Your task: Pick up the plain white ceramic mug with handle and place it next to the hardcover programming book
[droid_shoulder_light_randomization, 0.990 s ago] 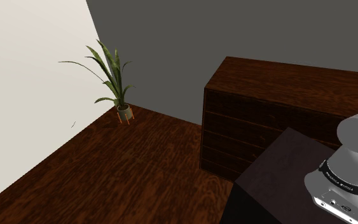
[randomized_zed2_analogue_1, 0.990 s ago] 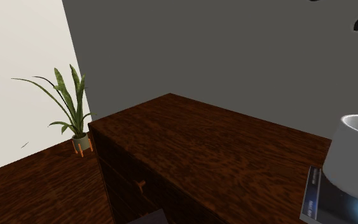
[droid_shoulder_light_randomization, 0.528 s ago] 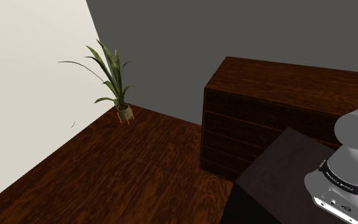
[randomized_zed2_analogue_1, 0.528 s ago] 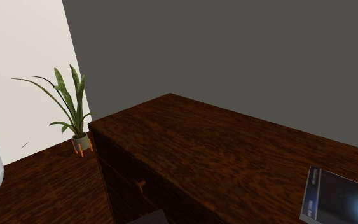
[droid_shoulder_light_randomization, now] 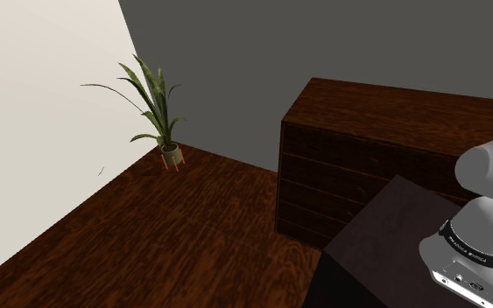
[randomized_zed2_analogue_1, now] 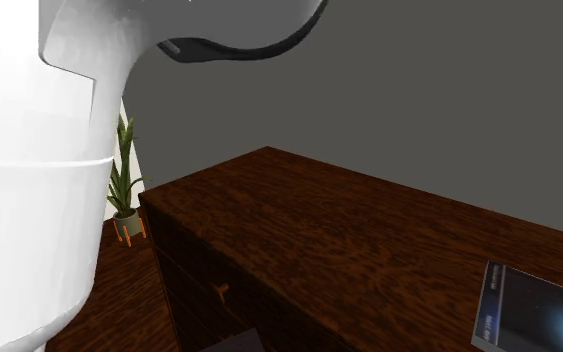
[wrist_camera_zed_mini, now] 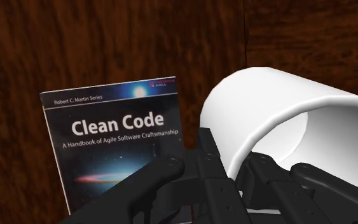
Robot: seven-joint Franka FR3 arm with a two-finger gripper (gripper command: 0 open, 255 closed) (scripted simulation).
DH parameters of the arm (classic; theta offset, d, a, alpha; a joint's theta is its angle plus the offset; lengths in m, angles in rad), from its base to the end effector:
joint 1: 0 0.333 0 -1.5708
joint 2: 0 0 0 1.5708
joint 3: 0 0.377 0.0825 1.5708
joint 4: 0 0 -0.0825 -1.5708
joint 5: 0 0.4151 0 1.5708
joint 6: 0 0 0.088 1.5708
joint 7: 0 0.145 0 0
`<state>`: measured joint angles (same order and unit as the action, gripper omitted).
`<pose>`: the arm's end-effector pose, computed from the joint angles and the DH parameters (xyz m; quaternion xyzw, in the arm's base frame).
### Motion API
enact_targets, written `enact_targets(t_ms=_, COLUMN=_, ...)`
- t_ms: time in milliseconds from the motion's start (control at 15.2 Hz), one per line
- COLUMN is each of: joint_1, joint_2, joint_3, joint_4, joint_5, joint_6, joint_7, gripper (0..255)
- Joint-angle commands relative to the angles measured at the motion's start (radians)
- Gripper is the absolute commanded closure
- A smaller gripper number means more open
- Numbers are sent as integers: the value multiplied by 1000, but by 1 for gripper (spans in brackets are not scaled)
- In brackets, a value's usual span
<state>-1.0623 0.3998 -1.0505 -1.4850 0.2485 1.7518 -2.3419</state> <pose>-0.2292 -0.6472 0.5559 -0.9912 -0.1188 0.0589 0.0034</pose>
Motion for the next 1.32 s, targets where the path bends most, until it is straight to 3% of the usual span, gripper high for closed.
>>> enact_targets(t_ms=0, joint_1=-95, joint_2=62, joint_3=23, joint_4=74, joint_5=52, joint_6=-24, joint_7=-57, gripper=255)
enact_targets(t_ms=396, joint_1=-408, joint_2=263, joint_3=111, joint_4=393, joint_5=188, joint_6=-141, joint_7=-169, gripper=255)
enact_targets(t_ms=1254, joint_1=-332, joint_2=256, joint_3=109, joint_4=177, joint_5=191, joint_6=42, joint_7=-187, gripper=255)
